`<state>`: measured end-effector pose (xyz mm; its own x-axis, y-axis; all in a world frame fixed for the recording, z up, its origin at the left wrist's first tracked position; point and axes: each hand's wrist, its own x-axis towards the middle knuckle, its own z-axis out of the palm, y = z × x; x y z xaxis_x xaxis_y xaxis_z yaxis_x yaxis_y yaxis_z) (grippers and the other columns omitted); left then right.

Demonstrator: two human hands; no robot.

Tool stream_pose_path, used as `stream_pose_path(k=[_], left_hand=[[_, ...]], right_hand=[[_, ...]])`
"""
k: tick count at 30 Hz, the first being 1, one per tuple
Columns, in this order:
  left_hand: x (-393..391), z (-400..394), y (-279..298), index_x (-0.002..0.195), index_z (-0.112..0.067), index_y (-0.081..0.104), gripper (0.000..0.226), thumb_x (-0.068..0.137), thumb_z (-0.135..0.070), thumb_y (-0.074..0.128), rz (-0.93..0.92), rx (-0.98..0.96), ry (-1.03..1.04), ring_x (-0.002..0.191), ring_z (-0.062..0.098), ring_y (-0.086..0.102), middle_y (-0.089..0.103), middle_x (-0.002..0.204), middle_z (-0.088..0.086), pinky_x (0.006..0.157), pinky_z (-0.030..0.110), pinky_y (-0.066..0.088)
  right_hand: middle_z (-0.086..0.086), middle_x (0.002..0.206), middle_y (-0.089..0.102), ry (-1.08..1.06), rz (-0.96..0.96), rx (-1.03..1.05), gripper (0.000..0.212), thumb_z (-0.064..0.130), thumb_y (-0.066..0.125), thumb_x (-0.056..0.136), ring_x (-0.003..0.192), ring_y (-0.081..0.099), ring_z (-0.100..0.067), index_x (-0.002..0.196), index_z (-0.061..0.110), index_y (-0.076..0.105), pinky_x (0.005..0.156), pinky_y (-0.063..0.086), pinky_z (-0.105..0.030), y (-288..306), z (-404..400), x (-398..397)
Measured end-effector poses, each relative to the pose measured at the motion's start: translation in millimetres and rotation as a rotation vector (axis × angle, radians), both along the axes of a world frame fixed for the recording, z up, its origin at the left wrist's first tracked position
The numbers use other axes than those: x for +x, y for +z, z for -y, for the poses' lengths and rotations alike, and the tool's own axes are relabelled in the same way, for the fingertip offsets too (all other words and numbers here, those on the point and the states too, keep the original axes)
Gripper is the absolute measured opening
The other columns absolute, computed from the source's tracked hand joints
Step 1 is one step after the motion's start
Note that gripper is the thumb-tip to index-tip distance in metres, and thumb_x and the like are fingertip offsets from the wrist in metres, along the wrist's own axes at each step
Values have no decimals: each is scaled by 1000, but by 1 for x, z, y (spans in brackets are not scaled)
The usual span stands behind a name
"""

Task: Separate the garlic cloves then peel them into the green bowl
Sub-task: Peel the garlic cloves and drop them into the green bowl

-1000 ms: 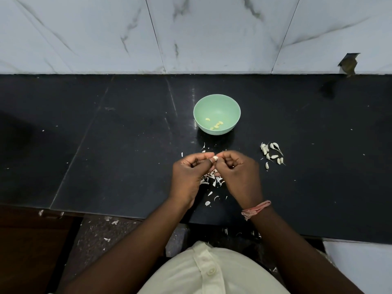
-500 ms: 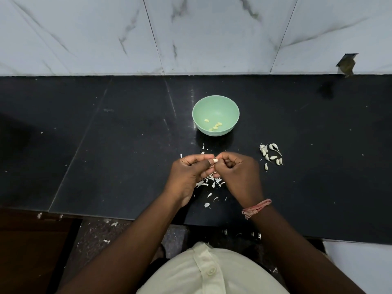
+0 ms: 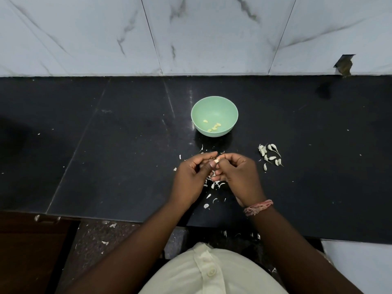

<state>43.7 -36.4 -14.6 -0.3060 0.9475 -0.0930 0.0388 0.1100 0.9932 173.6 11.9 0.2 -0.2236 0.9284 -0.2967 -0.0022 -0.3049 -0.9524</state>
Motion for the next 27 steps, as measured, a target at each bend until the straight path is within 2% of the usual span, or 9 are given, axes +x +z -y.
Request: stream_pose_path(k=[5,8,11,14,18,20,22,24,27], left_hand=[[-3,3,0,111,-22,78,29,88,-5,76,-172,48,-12,91,12,75,79,96,-7,86,37,61],[-5,4,-1,108,-18,79,21,91,-7,73,-132,30,-24,87,19,75,79,90,-2,84,41,61],[-4,5,-2,108,-10,76,16,94,-6,69,49,-5,-24,86,25,75,78,90,10,83,40,61],[2,6,-2,109,-3,70,14,95,-3,66,372,-60,55,88,24,75,76,94,18,80,32,62],[9,8,-6,106,-3,69,19,87,-7,68,721,-124,112,96,23,73,75,106,18,93,38,58],[11,8,-8,101,-2,69,18,83,-5,68,847,-144,176,91,21,73,75,102,16,91,34,59],[11,8,-9,100,-2,68,13,87,0,65,920,-163,242,83,19,73,74,95,14,80,28,62],[9,8,-9,98,-1,69,12,87,1,64,955,-169,271,79,17,73,74,91,13,71,24,61],[7,8,-6,96,0,69,14,82,-1,66,995,-154,285,77,16,73,74,88,15,69,22,60]], right_hand=[[-11,69,69,19,-9,-37,16,-5,56,93,56,64,-16,90,-1,71,61,63,-35,-4,0,3],[-12,70,68,37,6,-37,17,-5,58,93,57,62,-15,87,1,72,61,63,-37,-5,0,4],[-12,68,66,18,1,-47,16,-5,57,92,58,63,-18,87,0,72,57,61,-32,-6,2,3],[-10,67,69,1,2,-41,15,-5,56,93,56,64,-17,90,-4,70,55,60,-28,-6,1,4],[-13,75,74,-28,80,28,13,-4,60,92,59,70,-19,89,1,72,60,63,-32,-10,1,4],[-12,81,75,-49,129,81,13,-4,64,91,64,74,-21,91,5,73,62,63,-31,-12,2,5],[-6,82,76,-59,186,142,18,-4,67,90,70,75,-22,93,13,74,67,63,-34,-16,2,6],[-3,85,76,-45,225,190,23,-3,67,89,78,75,-23,93,18,75,76,64,-43,-17,2,6],[2,88,77,-12,237,230,23,-1,65,89,84,75,-17,93,19,77,83,62,-47,-13,4,5]])
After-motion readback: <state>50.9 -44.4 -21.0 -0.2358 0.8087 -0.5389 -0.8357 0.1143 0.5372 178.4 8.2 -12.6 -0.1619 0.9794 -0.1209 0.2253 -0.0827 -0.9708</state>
